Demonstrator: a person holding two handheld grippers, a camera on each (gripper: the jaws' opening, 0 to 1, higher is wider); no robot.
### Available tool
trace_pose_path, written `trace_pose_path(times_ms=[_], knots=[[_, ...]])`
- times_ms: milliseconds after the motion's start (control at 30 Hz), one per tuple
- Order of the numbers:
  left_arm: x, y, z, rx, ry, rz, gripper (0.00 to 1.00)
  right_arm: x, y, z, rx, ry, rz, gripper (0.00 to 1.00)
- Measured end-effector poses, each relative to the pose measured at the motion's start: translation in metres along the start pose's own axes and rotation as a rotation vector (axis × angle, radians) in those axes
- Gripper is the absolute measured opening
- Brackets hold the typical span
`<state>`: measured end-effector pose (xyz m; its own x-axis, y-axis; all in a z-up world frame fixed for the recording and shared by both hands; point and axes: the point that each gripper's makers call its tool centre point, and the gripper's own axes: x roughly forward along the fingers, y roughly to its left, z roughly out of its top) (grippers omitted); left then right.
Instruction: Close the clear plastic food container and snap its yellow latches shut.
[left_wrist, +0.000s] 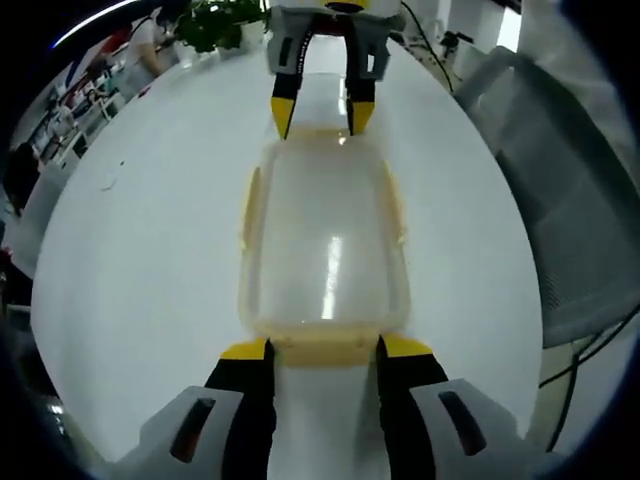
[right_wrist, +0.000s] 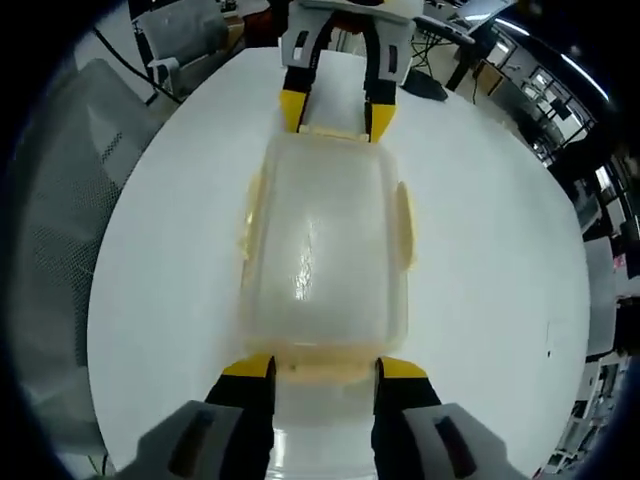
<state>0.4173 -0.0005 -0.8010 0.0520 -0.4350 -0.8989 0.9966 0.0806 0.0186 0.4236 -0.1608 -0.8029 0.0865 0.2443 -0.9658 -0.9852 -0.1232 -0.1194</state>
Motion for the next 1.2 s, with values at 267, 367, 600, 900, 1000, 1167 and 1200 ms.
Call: trace_pose_path(times_ms=[267,367,600,900,1000,1167,1200], knots=[[0.000,0.001,-0.001,-0.004,0.000,0.002,0.38,0.000,-0.001,0.000,-0.008,0.004,-0.011,0.36],[0.000,0.001,-0.002,-0.012,0.001,0.002,0.38,0.000,-0.002,-0.001,-0.006,0.002,-0.008,0.35],[-0.005,-0.004,-0.001,0.005,0.007,0.019,0.37,-0.003,0.003,0.002,0.029,-0.043,0.020,0.35],[-0.029,-0.007,0.010,-0.023,-0.007,-0.007,0.37,-0.033,0.003,0.011,0.010,-0.058,0.034,0.35],[-0.039,-0.008,0.013,-0.031,0.002,-0.011,0.37,-0.045,0.001,0.016,0.014,-0.082,0.040,0.35],[-0.055,-0.008,0.024,-0.027,0.006,-0.017,0.37,-0.065,0.000,0.017,0.024,-0.105,0.054,0.35],[-0.058,-0.009,0.028,-0.032,0.007,-0.021,0.37,-0.068,0.000,0.017,0.020,-0.107,0.057,0.35]])
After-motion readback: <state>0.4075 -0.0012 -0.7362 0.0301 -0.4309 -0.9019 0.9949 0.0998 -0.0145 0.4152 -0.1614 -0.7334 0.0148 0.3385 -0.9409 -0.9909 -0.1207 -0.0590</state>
